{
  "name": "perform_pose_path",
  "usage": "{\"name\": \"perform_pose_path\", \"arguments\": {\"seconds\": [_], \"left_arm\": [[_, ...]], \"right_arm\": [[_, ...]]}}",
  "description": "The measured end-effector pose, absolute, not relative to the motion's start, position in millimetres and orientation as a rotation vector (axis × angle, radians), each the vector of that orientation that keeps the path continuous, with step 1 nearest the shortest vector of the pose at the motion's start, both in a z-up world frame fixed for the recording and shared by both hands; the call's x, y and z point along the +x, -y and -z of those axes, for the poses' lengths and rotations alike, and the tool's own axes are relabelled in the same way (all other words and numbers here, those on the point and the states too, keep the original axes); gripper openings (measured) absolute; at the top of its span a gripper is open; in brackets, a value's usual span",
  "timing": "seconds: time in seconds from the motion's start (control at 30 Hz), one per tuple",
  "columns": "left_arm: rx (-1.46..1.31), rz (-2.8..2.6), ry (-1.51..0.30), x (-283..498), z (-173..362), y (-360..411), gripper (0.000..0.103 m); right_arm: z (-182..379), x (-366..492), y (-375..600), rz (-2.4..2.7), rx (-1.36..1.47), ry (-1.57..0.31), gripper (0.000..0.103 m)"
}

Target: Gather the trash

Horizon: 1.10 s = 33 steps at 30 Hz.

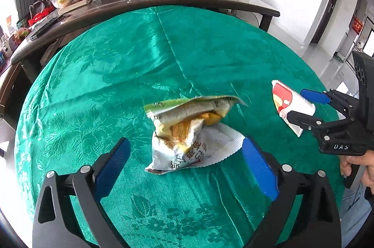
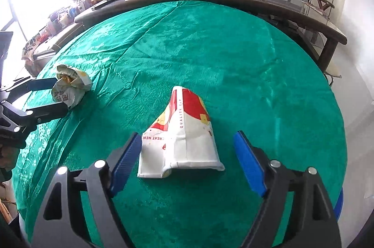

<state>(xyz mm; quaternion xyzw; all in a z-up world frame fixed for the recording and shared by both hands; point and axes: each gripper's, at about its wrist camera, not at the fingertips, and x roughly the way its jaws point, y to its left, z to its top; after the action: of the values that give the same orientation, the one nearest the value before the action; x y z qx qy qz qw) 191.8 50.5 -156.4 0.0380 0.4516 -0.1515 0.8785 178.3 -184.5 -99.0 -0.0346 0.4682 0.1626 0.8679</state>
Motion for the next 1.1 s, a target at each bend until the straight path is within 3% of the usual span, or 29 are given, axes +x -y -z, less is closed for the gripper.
{"name": "perform_pose_path", "arguments": {"seconds": [0.23,1.1], "left_arm": [[0.163,0.292,-0.967,191,175,-40,0.098],[0.156,0.276,-0.965,193,178,-40,0.099]], "right_arm": [[104,178,176,-0.351,-0.114,-0.998,0.093],[103,177,175,-0.35,-0.119,-0.999,0.094]]}}
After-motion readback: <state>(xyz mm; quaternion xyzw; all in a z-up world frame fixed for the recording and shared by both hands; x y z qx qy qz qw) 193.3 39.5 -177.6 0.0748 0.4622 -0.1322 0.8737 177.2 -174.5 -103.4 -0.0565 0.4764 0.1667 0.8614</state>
